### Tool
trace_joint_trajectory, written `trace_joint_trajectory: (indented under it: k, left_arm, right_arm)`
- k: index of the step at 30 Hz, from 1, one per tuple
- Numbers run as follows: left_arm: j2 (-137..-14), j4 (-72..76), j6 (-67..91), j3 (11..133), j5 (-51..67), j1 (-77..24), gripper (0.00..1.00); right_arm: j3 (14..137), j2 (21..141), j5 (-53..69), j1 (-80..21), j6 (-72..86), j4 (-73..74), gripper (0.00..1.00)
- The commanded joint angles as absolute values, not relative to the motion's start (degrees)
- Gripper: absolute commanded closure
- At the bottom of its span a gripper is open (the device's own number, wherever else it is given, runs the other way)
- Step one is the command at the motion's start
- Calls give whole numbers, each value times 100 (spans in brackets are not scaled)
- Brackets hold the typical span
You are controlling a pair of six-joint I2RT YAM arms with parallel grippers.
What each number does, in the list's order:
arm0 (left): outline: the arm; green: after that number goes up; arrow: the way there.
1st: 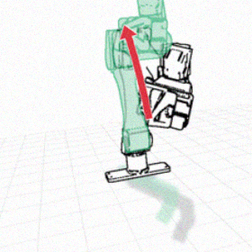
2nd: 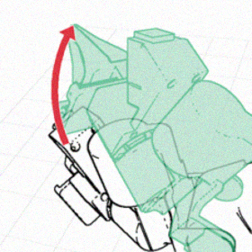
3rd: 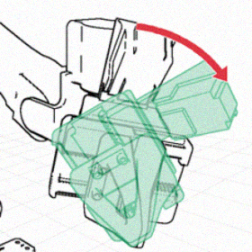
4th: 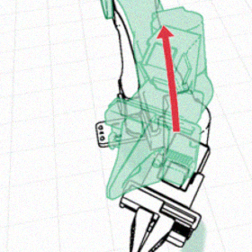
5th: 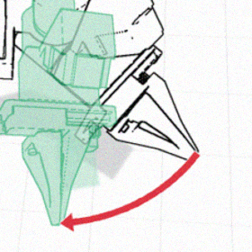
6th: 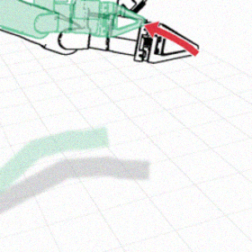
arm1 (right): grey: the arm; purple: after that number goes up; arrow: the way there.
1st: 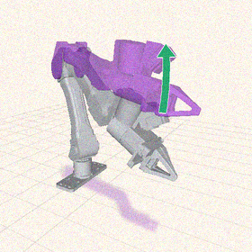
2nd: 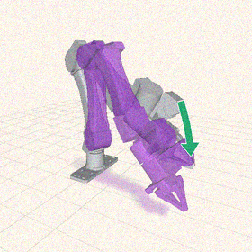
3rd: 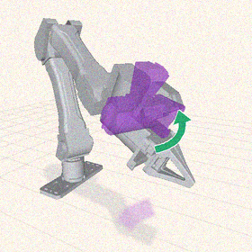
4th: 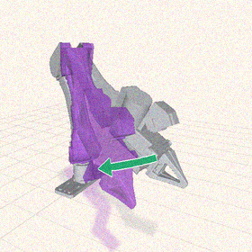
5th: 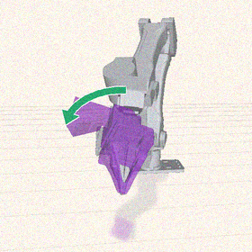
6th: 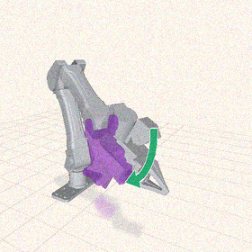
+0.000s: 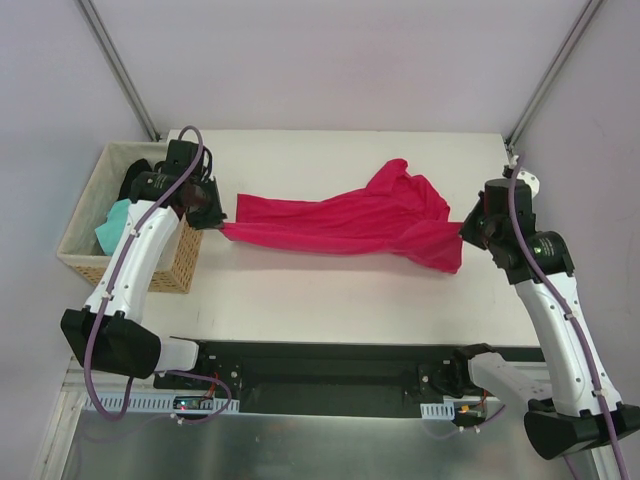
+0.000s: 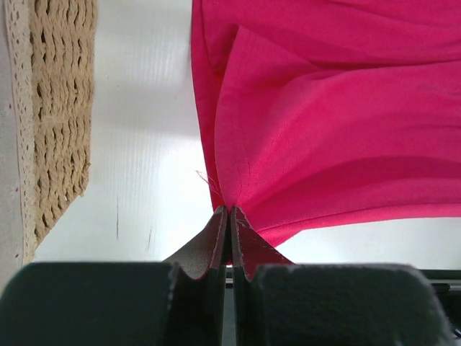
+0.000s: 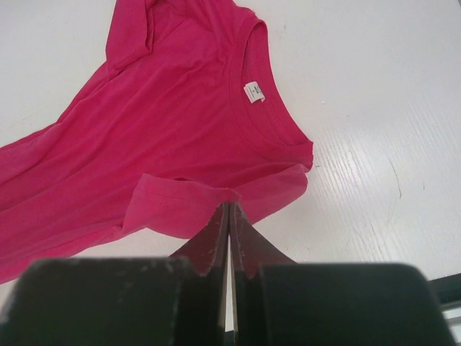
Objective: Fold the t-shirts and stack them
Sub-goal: Fold the flattened tshirt in 1/3 of the way
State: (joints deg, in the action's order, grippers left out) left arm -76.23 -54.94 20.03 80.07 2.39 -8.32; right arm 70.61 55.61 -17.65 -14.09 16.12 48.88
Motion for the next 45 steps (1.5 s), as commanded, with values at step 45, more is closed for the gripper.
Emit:
trace_joint_trajectory:
  k: [45]
  left_arm:
    - [-9281, -6390, 2022, 9035, -387, -861, 100]
  right_arm:
    - [7795, 7470, -1819, -1538, 1450, 4939, 99]
